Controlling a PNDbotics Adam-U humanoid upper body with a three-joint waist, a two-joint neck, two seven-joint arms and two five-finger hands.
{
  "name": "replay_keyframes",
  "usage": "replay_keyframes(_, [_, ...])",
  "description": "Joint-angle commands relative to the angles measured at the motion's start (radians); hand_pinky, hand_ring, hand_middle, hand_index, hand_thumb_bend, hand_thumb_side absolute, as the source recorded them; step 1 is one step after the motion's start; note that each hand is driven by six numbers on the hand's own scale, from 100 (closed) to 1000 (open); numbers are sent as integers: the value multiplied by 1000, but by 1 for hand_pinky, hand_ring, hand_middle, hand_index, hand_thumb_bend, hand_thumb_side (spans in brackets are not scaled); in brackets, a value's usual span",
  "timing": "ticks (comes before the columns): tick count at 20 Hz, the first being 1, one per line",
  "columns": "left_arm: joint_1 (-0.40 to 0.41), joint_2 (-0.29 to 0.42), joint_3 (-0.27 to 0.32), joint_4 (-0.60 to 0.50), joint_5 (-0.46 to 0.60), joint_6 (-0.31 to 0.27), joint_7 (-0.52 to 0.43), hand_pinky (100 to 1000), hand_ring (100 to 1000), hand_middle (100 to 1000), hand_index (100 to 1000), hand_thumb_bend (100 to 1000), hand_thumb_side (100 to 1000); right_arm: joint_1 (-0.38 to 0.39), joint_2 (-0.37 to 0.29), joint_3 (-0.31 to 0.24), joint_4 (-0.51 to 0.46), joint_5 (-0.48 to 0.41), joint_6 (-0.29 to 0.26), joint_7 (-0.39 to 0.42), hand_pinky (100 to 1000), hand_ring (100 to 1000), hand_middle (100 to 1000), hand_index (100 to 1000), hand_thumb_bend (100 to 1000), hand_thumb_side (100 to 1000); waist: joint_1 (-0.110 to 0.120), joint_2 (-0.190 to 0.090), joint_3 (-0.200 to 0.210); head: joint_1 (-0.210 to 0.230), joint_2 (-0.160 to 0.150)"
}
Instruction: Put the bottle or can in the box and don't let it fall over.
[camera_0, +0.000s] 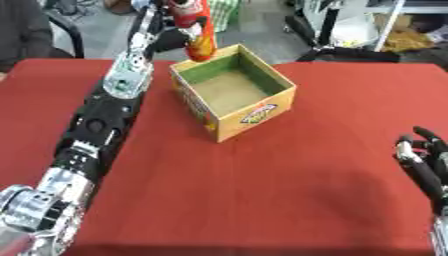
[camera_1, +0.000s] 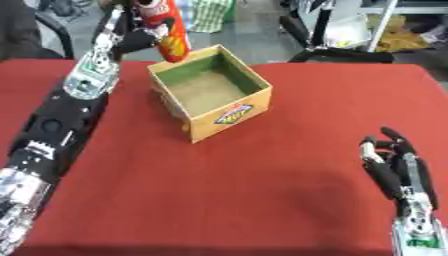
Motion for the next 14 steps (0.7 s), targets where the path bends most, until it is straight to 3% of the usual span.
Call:
replay_keyframes(1, [-11,-15,-48,40,-27,6,-34,816,863,671,705,100,198,-18,2,2,-12,0,-3,6,687,613,634,902,100,496,-11,-14,-4,2,-4])
replay_keyframes(2, [-4,-11,-68,55,-43,6,-40,825,883,750,765,222,342,-18,3,2,-13,0,-3,6,687,613,634,902,100,496,-9,-15,-5,1,-5])
replay_keyframes(3, [1,-5,-85,66,-60,6,-41,854,928,881,883,525,590,-19,3,1,-13,0,-4,7,687,613,634,903,100,496,-8,-15,-5,-2,-5])
replay_keyframes(4, [8,10,-107,72,-77,10,-36,882,964,952,940,662,690,-19,3,1,-14,1,-4,7,687,613,634,902,100,496,-6,-16,-5,-5,-4])
replay_keyframes(5, [15,27,-125,71,-94,17,-25,902,990,990,974,724,744,-19,2,0,-15,1,-4,6,687,613,634,902,100,497,-5,-17,-5,-7,-4])
replay_keyframes(9, [45,82,-117,6,-162,15,37,918,1000,1000,997,841,891,-17,-1,-3,-16,2,-3,4,687,613,634,902,100,498,-2,-19,5,-17,-3])
replay_keyframes(14, [113,144,-48,-116,-239,-17,114,895,990,969,963,728,820,-15,-6,-11,-17,0,0,-3,687,613,633,902,100,497,-2,-18,30,-33,-7])
